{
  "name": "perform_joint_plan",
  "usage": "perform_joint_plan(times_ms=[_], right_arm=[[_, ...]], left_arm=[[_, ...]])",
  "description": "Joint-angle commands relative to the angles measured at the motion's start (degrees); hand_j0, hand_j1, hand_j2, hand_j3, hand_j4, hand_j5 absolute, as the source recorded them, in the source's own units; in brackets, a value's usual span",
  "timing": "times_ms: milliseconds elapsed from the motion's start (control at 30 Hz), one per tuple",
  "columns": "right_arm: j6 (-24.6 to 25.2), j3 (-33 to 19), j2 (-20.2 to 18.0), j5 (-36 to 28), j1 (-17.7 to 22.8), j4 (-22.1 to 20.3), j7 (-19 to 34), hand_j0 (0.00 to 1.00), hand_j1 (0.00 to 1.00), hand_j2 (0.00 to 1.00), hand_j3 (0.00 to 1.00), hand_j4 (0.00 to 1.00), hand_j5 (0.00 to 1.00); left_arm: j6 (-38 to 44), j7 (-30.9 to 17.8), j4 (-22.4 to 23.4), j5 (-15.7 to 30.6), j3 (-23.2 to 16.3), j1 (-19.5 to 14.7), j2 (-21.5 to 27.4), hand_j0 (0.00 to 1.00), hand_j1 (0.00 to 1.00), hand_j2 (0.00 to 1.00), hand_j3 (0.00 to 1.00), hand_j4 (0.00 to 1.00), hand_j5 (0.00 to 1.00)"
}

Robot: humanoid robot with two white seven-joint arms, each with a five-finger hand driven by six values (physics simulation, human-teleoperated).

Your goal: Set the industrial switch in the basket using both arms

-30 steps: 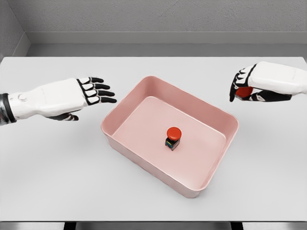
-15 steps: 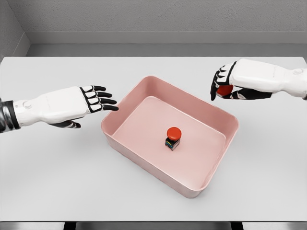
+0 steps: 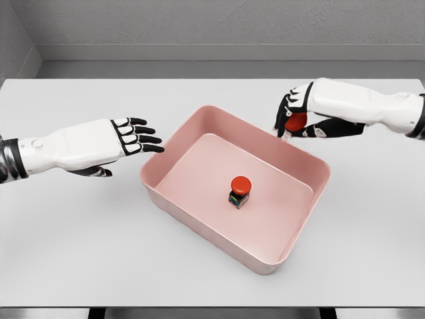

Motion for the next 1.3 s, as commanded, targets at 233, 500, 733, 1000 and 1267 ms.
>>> perform_joint_plan(times_ms=[233, 500, 733, 1000, 1267], right_arm=[[0.13, 1.99, 1.6, -3.91, -0.35, -0.14, -0.12, 0.43, 0.43, 0.43, 0.43, 0.43, 0.43], [0.13, 3.57, 4.42, -4.62, -0.62, -0.23, -0.03, 0.43, 0.43, 0.43, 0.43, 0.43, 0.43], [0.13, 6.3, 7.58, -4.62, -1.41, -0.23, -0.03, 0.43, 0.43, 0.43, 0.43, 0.43, 0.43], [0.13, 6.39, 7.58, -4.44, -2.81, -0.14, -0.29, 1.0, 1.0, 1.0, 1.0, 1.0, 1.0], [0.13, 5.95, 3.63, -4.44, -2.81, 0.12, 0.14, 1.0, 1.0, 1.0, 1.0, 1.0, 1.0]], left_arm=[[0.06, 0.03, 0.0, 0.31, -0.01, -0.09, -0.02, 1.0, 1.0, 1.0, 1.0, 1.0, 1.0], [0.06, 0.03, 0.0, 0.31, -0.01, 0.0, -0.02, 1.0, 1.0, 1.0, 1.0, 1.0, 1.0], [0.06, 0.03, 0.0, 0.31, -0.01, 0.0, -0.2, 1.0, 1.0, 1.0, 1.0, 1.0, 1.0], [0.06, 0.03, 0.0, 0.31, -0.1, 0.0, -1.08, 1.0, 1.0, 1.0, 1.0, 1.0, 1.0], [0.06, 0.03, 0.0, 0.31, -0.1, 0.35, -1.08, 1.0, 1.0, 1.0, 1.0, 1.0, 1.0]])
